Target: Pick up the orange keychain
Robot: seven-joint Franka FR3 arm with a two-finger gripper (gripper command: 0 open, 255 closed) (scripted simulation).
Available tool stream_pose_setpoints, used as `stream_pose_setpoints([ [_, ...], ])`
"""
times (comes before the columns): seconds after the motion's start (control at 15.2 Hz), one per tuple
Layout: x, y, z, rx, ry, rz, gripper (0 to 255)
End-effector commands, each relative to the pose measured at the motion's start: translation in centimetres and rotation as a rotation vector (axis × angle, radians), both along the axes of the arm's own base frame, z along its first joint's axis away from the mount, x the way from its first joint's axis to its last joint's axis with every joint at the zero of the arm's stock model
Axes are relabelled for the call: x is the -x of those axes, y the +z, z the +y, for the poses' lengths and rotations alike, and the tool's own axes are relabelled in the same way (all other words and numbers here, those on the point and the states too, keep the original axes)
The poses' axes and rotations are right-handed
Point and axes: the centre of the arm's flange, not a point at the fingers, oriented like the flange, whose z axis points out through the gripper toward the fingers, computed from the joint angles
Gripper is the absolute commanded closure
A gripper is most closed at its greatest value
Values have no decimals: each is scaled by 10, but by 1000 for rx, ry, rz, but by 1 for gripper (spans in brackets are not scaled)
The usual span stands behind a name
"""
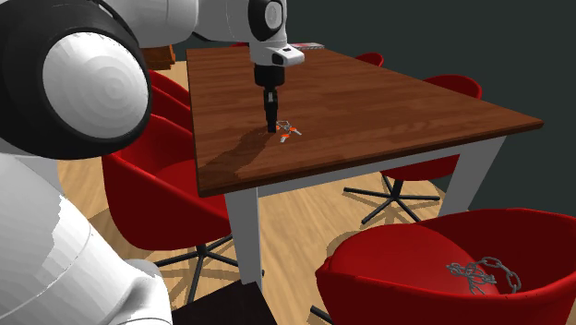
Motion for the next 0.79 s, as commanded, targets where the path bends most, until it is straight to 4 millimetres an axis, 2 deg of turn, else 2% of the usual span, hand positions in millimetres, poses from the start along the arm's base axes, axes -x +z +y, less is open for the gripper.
stream_pose_setpoints([
  [0.0,0,-5,1,2,2,11,255],
  [0.26,-1,-6,0,2,2,11,255],
  [0.73,-1,31,0,2,2,11,255],
])
